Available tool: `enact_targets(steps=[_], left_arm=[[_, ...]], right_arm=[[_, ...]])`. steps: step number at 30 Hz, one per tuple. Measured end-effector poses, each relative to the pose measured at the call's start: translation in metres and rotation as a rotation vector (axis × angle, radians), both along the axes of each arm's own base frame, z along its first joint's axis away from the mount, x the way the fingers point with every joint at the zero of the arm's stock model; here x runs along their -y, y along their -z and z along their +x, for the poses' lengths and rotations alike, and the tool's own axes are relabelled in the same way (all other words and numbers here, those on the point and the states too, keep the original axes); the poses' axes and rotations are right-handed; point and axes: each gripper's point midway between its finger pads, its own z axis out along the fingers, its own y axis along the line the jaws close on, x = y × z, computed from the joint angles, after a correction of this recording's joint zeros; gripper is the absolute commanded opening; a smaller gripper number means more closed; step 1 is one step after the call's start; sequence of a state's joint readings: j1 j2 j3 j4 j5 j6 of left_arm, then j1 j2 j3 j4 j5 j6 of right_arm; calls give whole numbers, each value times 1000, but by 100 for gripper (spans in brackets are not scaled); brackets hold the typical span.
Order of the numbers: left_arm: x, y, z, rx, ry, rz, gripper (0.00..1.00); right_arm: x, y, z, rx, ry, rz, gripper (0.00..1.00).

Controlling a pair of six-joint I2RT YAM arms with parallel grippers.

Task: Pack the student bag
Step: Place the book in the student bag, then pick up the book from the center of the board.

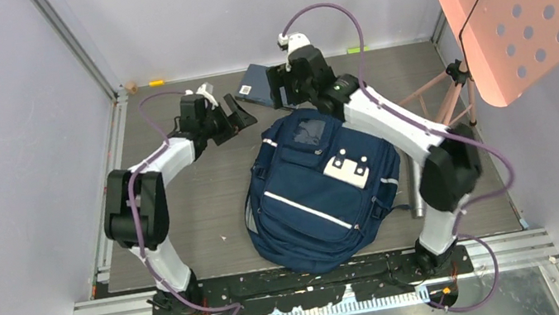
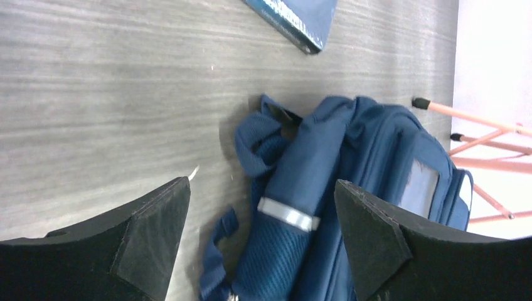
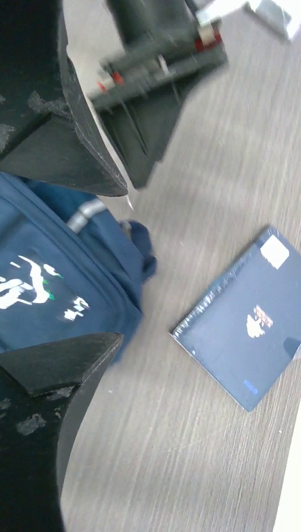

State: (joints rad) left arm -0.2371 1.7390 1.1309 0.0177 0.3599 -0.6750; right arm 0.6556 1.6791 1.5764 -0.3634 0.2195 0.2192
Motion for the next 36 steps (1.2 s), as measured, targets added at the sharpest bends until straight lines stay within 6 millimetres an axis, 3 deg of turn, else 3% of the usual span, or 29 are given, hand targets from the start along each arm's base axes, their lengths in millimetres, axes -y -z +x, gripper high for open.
enact_targets(steps=[3, 8, 11, 16, 26, 29, 36], left_arm=[[5, 9, 18, -5, -11, -14, 86], [10, 25, 37, -20, -18, -21, 85], [12, 33, 44, -28, -18, -19, 85], [14, 38, 54, -28, -17, -19, 85], [19, 46, 68, -24, -7, -27, 84], [21, 48, 70, -26, -2, -30, 84], [23, 44, 72, -15, 7, -36, 84]], right_arm=[[12, 44, 58, -70, 36, -17, 85], [27, 121, 119, -189, 60, -25, 85], [38, 151, 151, -227, 75, -14, 85], [53, 169, 192, -217, 104, 15, 86], [71, 201, 240, -206, 179, 121, 88], [71, 214, 250, -217, 176, 170, 89], [52, 208, 263, -203, 59, 342, 86]])
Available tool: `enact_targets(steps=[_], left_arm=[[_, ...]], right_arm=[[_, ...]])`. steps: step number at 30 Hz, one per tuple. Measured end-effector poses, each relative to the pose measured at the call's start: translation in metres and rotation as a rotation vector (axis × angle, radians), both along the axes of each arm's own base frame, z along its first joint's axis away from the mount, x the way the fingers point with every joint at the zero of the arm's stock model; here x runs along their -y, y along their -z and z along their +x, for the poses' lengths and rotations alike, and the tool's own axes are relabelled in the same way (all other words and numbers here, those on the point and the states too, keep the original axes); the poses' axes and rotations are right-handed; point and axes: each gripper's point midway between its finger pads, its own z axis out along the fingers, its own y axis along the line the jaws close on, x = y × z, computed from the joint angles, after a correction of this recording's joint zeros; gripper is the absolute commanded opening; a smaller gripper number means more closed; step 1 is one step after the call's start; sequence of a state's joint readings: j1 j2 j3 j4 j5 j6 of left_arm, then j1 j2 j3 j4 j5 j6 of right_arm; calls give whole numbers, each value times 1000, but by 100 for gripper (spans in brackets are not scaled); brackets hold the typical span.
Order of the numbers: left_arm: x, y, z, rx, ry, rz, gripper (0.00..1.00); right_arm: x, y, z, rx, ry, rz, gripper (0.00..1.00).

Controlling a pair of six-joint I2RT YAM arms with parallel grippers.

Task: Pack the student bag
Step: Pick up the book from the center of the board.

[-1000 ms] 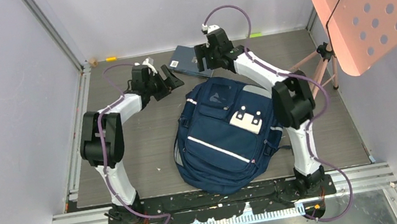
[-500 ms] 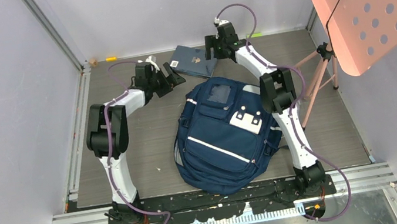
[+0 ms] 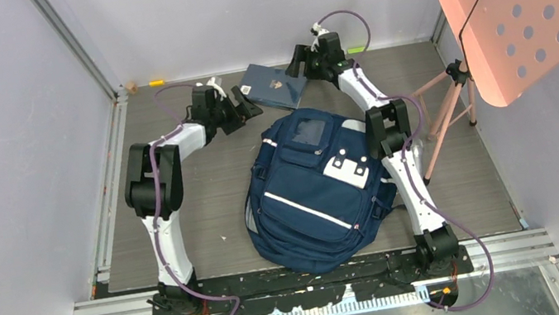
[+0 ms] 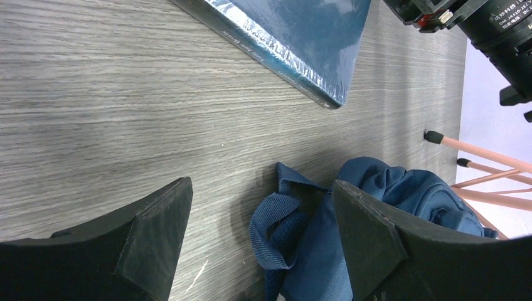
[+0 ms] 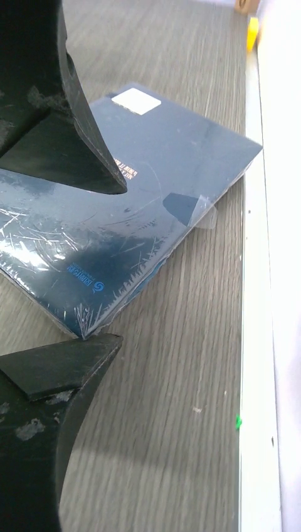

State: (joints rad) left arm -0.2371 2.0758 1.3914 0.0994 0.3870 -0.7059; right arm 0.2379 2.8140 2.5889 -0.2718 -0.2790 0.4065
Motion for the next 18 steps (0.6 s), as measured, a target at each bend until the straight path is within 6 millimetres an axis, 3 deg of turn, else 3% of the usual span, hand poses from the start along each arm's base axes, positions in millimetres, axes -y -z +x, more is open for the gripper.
enact_targets(steps=[5, 10, 14, 18], left_arm=[[-1, 0, 1, 2, 0, -2, 83], [-9, 0, 3, 14, -15, -7, 83], [-30, 16, -15, -21, -51, 4, 83], [-59, 24, -38, -59, -106, 19, 84]], right_arm=[[-13, -3, -4, 10, -99, 92, 79], [-41, 2, -25, -24, -213, 140, 71], [-71, 3, -47, -27, -309, 142, 68], [-115, 5, -84, -57, -424, 106, 65]])
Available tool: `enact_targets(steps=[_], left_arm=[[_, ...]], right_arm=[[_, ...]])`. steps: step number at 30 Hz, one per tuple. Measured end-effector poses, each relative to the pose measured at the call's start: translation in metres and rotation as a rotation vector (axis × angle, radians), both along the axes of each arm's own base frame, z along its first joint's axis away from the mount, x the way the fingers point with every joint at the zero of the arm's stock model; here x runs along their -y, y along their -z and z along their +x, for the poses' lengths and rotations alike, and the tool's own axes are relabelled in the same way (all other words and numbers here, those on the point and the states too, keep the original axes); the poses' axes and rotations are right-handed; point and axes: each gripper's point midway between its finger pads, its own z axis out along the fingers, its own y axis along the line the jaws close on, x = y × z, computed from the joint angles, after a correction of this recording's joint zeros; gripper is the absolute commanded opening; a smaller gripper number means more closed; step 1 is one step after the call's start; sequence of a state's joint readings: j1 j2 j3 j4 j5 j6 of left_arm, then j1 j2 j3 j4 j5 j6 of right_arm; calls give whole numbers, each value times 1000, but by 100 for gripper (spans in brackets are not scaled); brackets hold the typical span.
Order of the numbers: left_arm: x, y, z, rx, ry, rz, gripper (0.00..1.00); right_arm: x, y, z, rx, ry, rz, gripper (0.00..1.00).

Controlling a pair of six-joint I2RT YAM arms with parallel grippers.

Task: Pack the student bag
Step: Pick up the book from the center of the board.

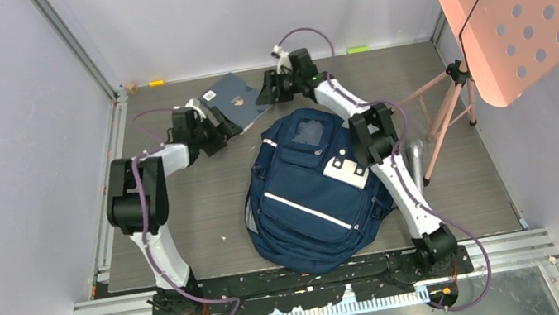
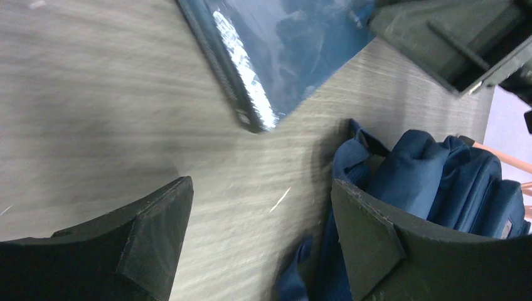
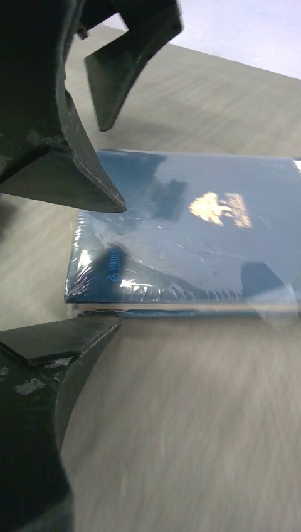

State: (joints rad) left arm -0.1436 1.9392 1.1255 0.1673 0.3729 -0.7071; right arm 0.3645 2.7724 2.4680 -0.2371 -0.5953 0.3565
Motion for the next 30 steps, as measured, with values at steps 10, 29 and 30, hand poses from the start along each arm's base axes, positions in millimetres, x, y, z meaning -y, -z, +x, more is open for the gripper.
enact_targets(steps=[10, 29, 30], left_arm=[[-83, -19, -32, 25, -170, 26, 85], [-136, -18, 49, 102, -117, 112, 85], [-135, -10, 47, 83, -113, 107, 84]], right_arm=[[-103, 5, -109, -47, -198, -120, 63], [-74, -1, -54, -197, 327, -38, 57], [-77, -2, -54, -195, 328, -33, 54]])
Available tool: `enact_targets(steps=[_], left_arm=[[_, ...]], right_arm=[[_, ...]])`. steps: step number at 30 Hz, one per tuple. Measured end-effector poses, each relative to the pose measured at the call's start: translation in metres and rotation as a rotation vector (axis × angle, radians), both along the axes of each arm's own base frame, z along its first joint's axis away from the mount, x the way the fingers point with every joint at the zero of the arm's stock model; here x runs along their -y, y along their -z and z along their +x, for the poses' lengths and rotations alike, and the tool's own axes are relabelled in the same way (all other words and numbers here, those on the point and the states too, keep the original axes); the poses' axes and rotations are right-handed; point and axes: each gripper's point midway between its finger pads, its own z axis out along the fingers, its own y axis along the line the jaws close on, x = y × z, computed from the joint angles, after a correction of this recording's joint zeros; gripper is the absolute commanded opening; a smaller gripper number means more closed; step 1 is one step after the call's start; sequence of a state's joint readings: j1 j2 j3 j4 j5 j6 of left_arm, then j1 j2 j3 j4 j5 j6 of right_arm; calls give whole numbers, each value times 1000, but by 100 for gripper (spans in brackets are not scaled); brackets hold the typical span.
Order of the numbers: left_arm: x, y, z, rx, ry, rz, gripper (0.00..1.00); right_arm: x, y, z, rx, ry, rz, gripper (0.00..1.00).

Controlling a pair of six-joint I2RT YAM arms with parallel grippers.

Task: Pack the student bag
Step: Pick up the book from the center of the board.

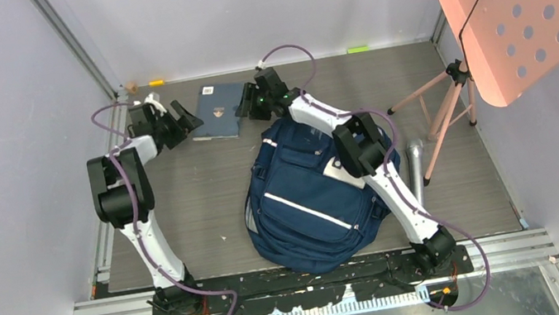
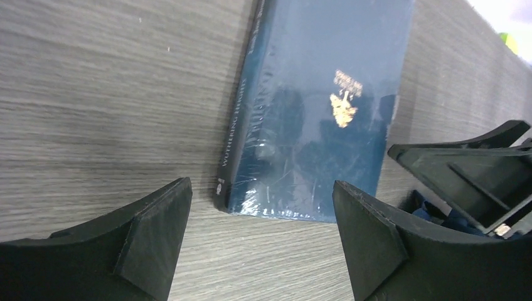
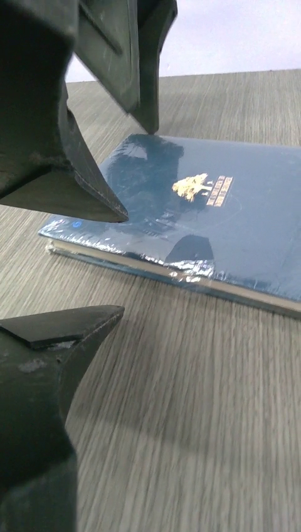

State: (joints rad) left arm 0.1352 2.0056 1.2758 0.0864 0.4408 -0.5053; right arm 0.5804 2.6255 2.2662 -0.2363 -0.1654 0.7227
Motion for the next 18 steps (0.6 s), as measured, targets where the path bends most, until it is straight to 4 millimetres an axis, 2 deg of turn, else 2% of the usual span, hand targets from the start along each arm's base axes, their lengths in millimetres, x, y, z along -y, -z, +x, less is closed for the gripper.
enact_targets(steps=[2, 3, 5, 6, 12, 13, 18], left_arm=[[2, 12, -1, -30, 9, -13, 83], [5, 17, -1, -40, 19, -24, 76], [9, 15, 3, -31, 36, -39, 56], [12, 15, 3, -31, 43, -47, 52], [21, 20, -8, -33, 55, -59, 51], [22, 21, -15, -37, 46, -66, 51], [38, 27, -82, -120, 16, -117, 53]], right_arm=[[-7, 0, 0, 1, -5, 15, 53], [-11, 1, 0, -2, -12, 21, 53], [-18, 6, -2, -6, -32, 31, 54], [-23, 5, -2, -4, -45, 41, 54], [-28, 6, -12, 0, -102, 11, 54], [-28, 7, -13, 0, -113, 6, 53], [-30, 9, -30, -1, -183, -35, 48]])
